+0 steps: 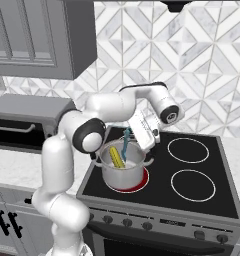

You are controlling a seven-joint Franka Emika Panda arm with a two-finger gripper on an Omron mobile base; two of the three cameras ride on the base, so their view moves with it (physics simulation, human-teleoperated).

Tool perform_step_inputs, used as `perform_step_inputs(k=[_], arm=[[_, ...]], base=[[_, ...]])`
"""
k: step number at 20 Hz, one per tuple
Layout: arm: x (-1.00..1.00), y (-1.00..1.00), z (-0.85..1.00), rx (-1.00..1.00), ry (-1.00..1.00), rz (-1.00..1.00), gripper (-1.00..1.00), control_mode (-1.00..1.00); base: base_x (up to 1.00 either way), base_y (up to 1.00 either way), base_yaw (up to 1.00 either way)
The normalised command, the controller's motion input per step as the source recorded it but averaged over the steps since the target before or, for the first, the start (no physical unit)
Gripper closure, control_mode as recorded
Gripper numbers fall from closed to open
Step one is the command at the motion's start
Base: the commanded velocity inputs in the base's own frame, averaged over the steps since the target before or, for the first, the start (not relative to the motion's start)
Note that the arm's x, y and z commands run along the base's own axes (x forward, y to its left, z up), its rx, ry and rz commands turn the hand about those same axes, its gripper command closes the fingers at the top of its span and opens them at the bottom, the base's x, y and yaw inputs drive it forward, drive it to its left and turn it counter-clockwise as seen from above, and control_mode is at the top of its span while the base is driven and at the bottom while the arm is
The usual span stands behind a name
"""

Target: Put the sweet potato and cucumber in the pot. Retrieve the spatula and lightly stir the vegetables in the pot.

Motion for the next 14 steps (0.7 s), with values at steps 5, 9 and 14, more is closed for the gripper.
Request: perform_step_inputs(k=[5,9,14], arm=[[-0.29,0.00,-0.14,-0.02,-0.09,0.02,1.00,-1.00],[-0.25,0.00,-0.43,-0.01,0.00,0.00,1.00,-1.00],[-0.02,0.00,-0.25,0.00,0.00,0.00,1.00,-1.00]], base=[[0.00,0.00,0.00],[0.00,0.00,0.00],[0.00,0.00,0.00]])
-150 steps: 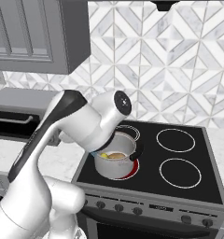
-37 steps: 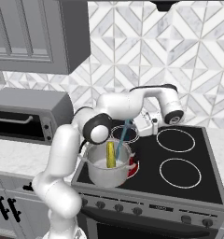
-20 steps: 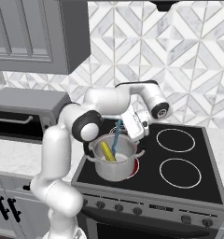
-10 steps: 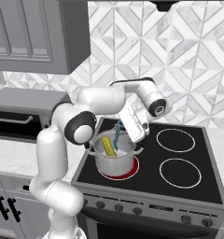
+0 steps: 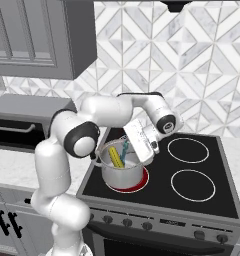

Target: Put the sweet potato and cucumber in the pot. Retrieve the spatula and lightly stir the vegetables in the pot.

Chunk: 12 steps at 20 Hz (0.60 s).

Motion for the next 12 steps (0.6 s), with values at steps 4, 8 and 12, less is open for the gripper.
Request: perform_step_inputs(k=[4,8,12], arm=[[0.00,0.00,-0.10,-0.02,0.00,0.00,1.00,-1.00],[0.00,-0.01,0.00,-0.10,0.00,-0.03,1.00,-1.00],[0.01,-0.01,0.44,-0.01,0.04,-0.11,1.00,-1.00]], base=[[0.00,0.00,0.00],[0.00,0.00,0.00],[0.00,0.00,0.00]])
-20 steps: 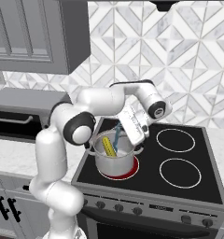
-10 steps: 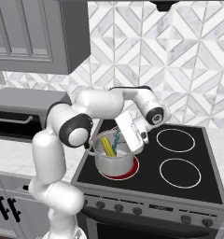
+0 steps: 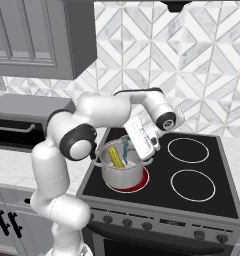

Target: Put the sweet potato and cucumber in the pot. Retrieve the spatula and lightly stir the vegetables in the pot.

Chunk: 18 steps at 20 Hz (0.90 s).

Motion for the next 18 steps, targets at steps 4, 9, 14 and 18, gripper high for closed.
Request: perform_step_inputs(k=[4,9,14,18], arm=[[0.00,0.00,0.44,0.01,0.16,-0.14,1.00,-1.00],[0.00,0.00,0.04,0.00,0.25,-0.16,1.00,-1.00],[0.00,0.00,-0.19,0.00,0.25,-0.13,1.00,-1.00],[0.00,0.00,-0.51,-0.07,0.08,-0.04,1.00,-1.00]], base=[[0.00,0.00,0.00],[0.00,0.00,0.00],[0.00,0.00,0.00],[0.00,0.00,0.00]])
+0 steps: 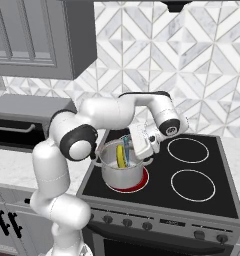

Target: Put the sweet potato and cucumber in the pot. Retrieve the spatula and lightly stir the vegetables in the pot.

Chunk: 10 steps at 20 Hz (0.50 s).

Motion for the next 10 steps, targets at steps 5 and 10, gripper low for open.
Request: perform_step_inputs(k=[5,10], arm=[[0.00,0.00,-0.40,-0.20,-0.04,0.00,1.00,-1.00],[0.00,0.00,0.03,-0.15,-0.13,0.00,1.00,-1.00]], base=[[0.00,0.00,0.00],[0.00,0.00,0.00]])
